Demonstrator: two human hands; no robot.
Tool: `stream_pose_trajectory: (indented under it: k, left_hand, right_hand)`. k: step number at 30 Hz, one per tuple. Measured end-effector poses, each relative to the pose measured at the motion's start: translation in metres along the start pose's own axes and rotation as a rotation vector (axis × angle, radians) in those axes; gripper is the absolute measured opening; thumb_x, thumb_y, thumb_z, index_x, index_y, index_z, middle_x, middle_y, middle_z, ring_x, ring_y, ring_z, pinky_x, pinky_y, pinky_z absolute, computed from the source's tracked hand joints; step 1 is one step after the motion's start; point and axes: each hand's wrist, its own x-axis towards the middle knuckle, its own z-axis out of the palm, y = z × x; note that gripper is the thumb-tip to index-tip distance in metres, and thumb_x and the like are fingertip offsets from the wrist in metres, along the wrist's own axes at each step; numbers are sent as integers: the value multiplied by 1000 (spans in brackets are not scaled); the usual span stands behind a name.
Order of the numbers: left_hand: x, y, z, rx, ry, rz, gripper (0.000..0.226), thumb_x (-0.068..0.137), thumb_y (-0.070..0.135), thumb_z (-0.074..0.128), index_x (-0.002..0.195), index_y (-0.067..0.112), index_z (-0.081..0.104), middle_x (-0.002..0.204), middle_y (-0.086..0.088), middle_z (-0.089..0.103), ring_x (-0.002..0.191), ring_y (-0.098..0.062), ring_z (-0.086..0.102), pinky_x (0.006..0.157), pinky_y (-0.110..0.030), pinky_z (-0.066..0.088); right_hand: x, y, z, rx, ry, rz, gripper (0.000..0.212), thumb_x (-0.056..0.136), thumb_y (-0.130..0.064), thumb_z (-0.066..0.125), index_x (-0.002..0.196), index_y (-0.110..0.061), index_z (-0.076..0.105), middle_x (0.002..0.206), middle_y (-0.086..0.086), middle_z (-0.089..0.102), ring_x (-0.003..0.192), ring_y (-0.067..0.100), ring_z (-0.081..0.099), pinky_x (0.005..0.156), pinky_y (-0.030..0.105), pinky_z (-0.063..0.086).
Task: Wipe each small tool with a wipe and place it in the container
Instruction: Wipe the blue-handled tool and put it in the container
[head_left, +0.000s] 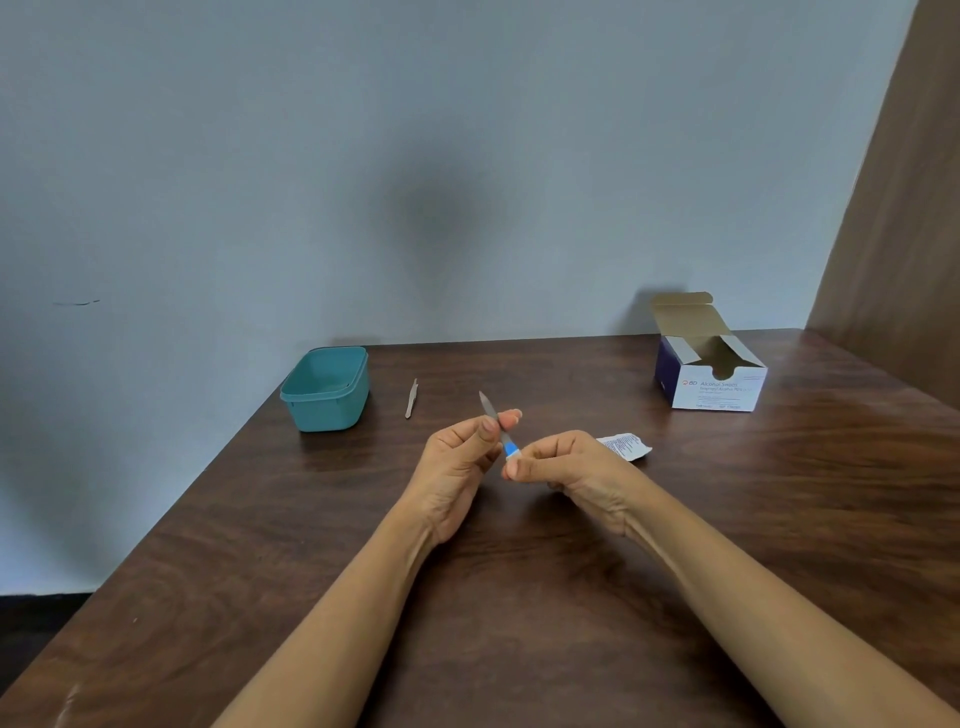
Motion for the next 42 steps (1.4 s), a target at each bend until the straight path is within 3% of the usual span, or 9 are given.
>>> stream_pose_trajectory:
  k: [7, 14, 18, 22, 26, 28, 32, 35, 42]
  left_hand:
    - [2, -1, -4, -26, 18, 7, 20, 74, 29, 63, 78, 18, 79, 102, 4, 75, 111, -16, 59, 109, -42, 37]
    - [2, 1, -3, -24, 41, 13, 18, 75, 26, 64, 82, 16, 76, 99, 3, 75, 107, -13, 60, 102, -36, 40]
    - [4, 1, -3, -36, 62, 15, 16, 90, 17, 57, 89, 11, 72, 97, 4, 76, 105, -11, 60, 94, -31, 43]
    - [5, 0, -3, -59, 73, 31, 18, 94, 11, 52, 91, 8, 70, 94, 4, 76, 103, -11, 61, 99, -32, 41]
    - [6, 0, -5, -47, 84, 25, 16, 92, 13, 55, 92, 10, 71, 96, 4, 76, 105, -10, 61, 98, -31, 41]
    - [6, -1, -5, -30, 84, 26, 15, 90, 14, 57, 92, 11, 71, 96, 5, 76, 105, -10, 61, 94, -29, 43]
    - [7, -2, -5, -11, 74, 32, 18, 82, 22, 61, 93, 11, 71, 97, 5, 75, 105, -9, 61, 89, -27, 43]
    - [8, -2, -6, -23, 69, 39, 19, 85, 21, 59, 95, 9, 70, 96, 6, 75, 104, -9, 61, 95, -29, 43]
    - [9, 0, -7, -49, 102, 45, 15, 91, 15, 56, 94, 11, 70, 94, 8, 75, 103, -9, 60, 100, -32, 39]
  right_hand:
    - [0, 0, 1, -81, -33, -24, 19, 87, -25, 64, 74, -15, 73, 71, -12, 68, 67, -10, 55, 74, 19, 34]
    - [1, 1, -3, -31, -81, -4, 10, 83, -12, 68, 80, -17, 77, 86, -3, 75, 89, 0, 66, 89, 22, 41]
    - [2, 1, -2, -43, -45, 12, 10, 84, -15, 68, 76, -16, 75, 78, -7, 73, 73, -6, 62, 73, 15, 39]
    - [3, 4, -1, -79, -43, -2, 21, 87, -25, 64, 69, -18, 71, 72, -11, 67, 70, -1, 52, 65, 10, 38]
    - [4, 5, -1, -95, -69, -11, 20, 79, -35, 66, 73, -17, 72, 76, -11, 69, 80, 0, 58, 89, 20, 40]
    - [5, 8, -2, -77, -81, -31, 14, 78, -30, 68, 75, -18, 73, 78, -10, 72, 84, -3, 62, 97, 24, 39]
    - [6, 9, -4, -47, -69, -8, 5, 78, -18, 72, 74, -19, 75, 79, -5, 74, 82, -2, 65, 92, 23, 42]
    - [7, 8, -4, -47, -51, 13, 7, 68, -26, 77, 71, -19, 76, 77, -5, 73, 79, -1, 64, 94, 27, 44]
    - [8, 12, -1, -48, -18, -17, 23, 72, -39, 70, 75, -17, 76, 81, -6, 74, 78, -5, 63, 97, 28, 38]
